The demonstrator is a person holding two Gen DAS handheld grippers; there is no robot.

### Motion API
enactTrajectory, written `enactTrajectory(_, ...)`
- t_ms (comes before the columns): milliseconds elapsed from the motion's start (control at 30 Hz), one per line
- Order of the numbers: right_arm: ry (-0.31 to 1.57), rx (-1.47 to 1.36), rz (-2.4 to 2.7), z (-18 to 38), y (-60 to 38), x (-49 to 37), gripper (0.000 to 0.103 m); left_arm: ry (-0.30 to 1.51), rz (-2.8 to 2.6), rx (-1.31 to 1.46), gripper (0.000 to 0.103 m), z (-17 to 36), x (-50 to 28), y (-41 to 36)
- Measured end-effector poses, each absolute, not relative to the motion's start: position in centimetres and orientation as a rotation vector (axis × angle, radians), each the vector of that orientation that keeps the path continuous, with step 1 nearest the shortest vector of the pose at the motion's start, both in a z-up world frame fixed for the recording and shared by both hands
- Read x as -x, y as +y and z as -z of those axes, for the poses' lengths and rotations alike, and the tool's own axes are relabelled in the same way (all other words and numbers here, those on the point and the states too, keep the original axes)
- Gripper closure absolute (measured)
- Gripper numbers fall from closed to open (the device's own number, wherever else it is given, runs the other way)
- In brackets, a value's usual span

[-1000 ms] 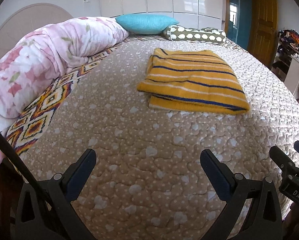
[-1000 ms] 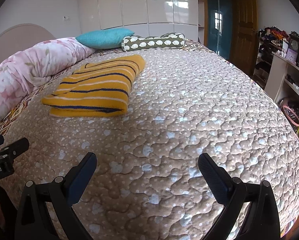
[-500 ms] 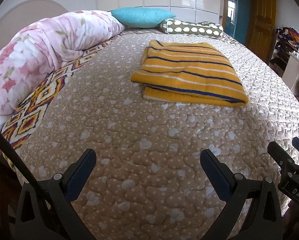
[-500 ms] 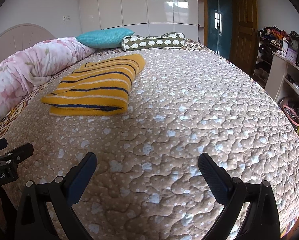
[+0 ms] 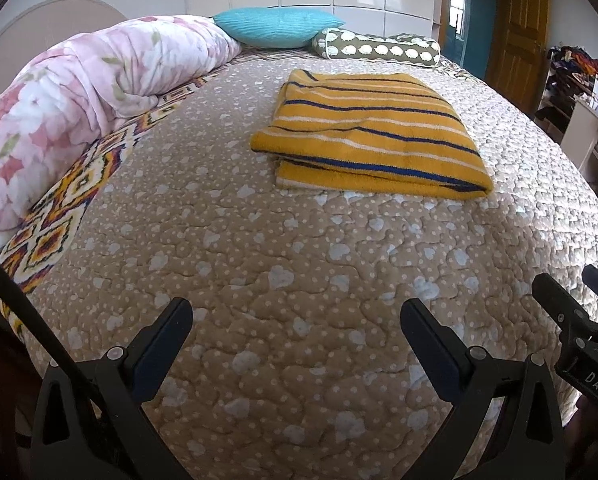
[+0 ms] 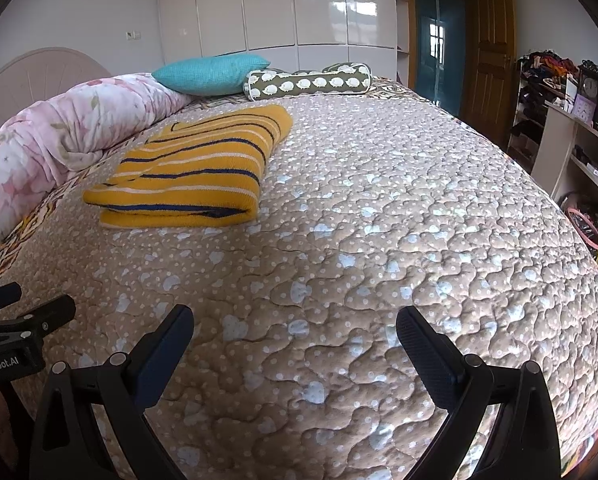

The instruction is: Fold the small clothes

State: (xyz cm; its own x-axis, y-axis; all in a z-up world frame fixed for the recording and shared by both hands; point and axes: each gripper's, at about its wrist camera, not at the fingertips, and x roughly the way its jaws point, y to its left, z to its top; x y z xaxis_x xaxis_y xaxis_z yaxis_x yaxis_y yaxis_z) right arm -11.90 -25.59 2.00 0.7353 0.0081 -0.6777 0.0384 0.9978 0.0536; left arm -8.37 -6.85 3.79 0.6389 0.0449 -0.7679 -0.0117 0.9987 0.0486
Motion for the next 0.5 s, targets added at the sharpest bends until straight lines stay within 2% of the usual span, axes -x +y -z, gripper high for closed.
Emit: enactTrajectory(500,0.742,-0.069,0.019,-1.97,-25.36,11.88,0.000,0.889,-0.032,-0.032,0.000,-3.47,8.26,-6.61)
